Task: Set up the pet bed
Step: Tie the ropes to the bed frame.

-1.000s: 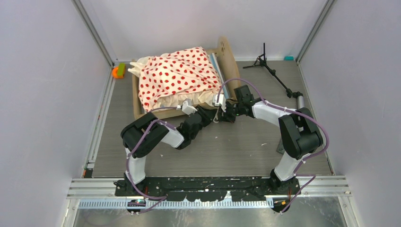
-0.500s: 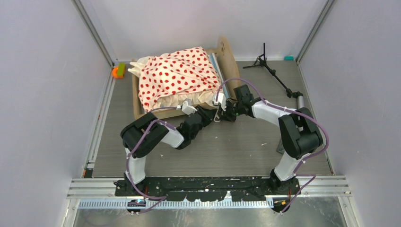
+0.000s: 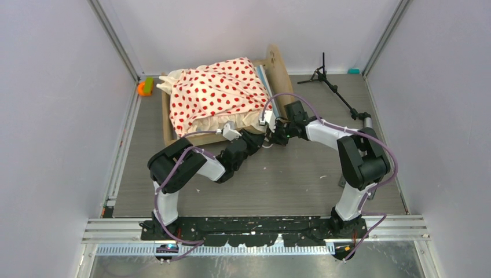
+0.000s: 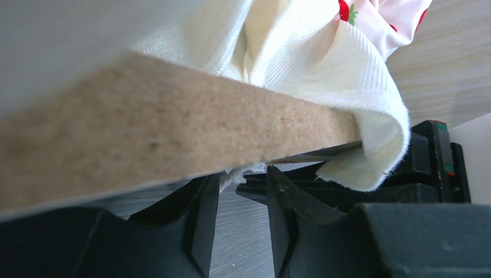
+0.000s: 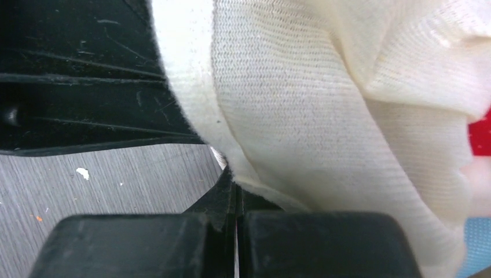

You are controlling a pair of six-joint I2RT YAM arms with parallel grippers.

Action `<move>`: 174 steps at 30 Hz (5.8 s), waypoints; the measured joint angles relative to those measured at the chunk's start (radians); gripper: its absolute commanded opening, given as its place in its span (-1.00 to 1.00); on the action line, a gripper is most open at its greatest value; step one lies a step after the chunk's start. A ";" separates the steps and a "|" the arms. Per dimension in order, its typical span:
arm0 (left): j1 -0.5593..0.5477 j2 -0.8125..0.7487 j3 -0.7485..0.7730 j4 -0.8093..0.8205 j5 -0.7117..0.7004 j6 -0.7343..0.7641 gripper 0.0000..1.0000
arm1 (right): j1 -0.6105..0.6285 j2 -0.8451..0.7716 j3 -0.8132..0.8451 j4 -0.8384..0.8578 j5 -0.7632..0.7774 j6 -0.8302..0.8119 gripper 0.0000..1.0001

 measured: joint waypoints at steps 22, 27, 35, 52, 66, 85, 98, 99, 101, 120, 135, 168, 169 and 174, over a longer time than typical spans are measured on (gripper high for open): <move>0.010 0.000 0.001 0.001 0.019 0.000 -0.23 | 0.014 0.035 -0.021 0.164 0.005 0.109 -0.99; 0.011 0.000 0.001 0.001 0.015 0.000 -0.17 | 0.013 0.035 -0.050 0.231 -0.010 0.128 -0.99; 0.011 -0.002 0.000 -0.003 -0.008 -0.001 -0.07 | 0.013 0.035 -0.075 0.290 -0.020 0.140 -0.99; 0.008 -0.004 0.009 -0.045 -0.091 -0.005 -0.10 | 0.013 0.042 -0.076 0.307 -0.048 0.134 -0.99; 0.006 0.039 0.042 -0.018 -0.125 0.012 -0.07 | 0.013 0.063 -0.068 0.290 -0.112 0.064 -0.99; 0.006 0.005 -0.023 0.026 -0.123 0.032 -0.11 | 0.013 0.063 -0.056 0.284 -0.020 0.049 -0.99; -0.036 -0.501 -0.282 -0.124 -0.156 0.217 -0.36 | 0.013 0.063 -0.053 0.280 -0.008 0.054 -0.99; -0.037 -0.541 -0.298 -0.164 -0.171 0.216 -0.44 | 0.013 0.063 -0.051 0.278 -0.008 0.055 -0.99; -0.033 -0.626 -0.333 -0.275 -0.208 0.212 -0.53 | 0.013 0.063 -0.048 0.278 -0.009 0.056 -0.99; 0.481 -0.513 -0.196 -0.707 -0.088 0.331 -0.59 | 0.013 0.087 -0.002 0.277 -0.027 0.081 -0.99; 0.276 -0.609 -0.229 -0.495 0.017 0.388 -0.49 | 0.014 0.111 -0.002 0.310 -0.027 0.096 -0.99; 0.182 -0.333 -0.171 -0.229 -0.001 0.285 -0.40 | 0.080 0.315 -0.198 1.153 0.182 0.245 -0.99; 0.182 -0.333 -0.172 -0.226 -0.001 0.285 -0.40 | 0.080 0.323 -0.198 1.172 0.175 0.253 -1.00; 0.182 -0.334 -0.191 -0.212 -0.002 0.283 -0.39 | 0.080 0.371 -0.206 1.297 0.146 0.295 -0.99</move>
